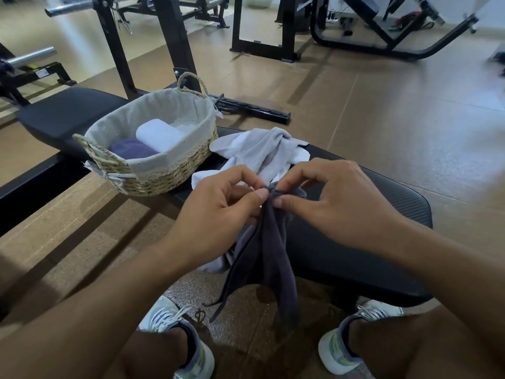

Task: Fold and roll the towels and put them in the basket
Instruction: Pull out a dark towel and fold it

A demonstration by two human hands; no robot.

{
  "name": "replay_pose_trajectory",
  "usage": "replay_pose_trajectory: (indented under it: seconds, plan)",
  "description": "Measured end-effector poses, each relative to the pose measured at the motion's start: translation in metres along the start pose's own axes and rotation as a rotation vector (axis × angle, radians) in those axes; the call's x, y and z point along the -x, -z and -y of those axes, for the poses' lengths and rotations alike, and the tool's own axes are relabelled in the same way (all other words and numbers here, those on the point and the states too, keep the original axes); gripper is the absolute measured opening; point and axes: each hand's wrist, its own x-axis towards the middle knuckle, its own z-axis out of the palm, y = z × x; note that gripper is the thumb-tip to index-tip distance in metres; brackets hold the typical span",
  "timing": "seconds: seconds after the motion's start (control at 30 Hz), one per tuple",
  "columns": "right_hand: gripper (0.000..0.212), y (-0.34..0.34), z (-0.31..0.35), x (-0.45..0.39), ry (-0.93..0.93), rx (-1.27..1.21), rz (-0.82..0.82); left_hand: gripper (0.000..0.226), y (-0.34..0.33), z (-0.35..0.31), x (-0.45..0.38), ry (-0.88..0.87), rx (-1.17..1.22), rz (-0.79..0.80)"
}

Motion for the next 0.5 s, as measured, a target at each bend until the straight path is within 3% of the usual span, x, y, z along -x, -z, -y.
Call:
replay_pose_trajectory:
  seconds: [0.13, 0.3, 0.5]
  plan:
    - [0.007, -0.0006, 0.0002, -0.0012, 0.007, 0.035, 0.015, 0.007, 0.0005, 0.0023, 0.0031, -0.072, -0.103, -0.018]
    - [0.011, -0.0023, 0.0008, -0.0010, 0.002, 0.043, 0.005, 0.028, -0.0017, -0.0012, 0.0041, -0.072, -0.091, 0.003]
    - [0.013, -0.0049, -0.0007, -0.0008, 0.026, 0.038, 0.024, 0.022, 0.0044, 0.0058, 0.0004, -0.099, -0.096, -0.006]
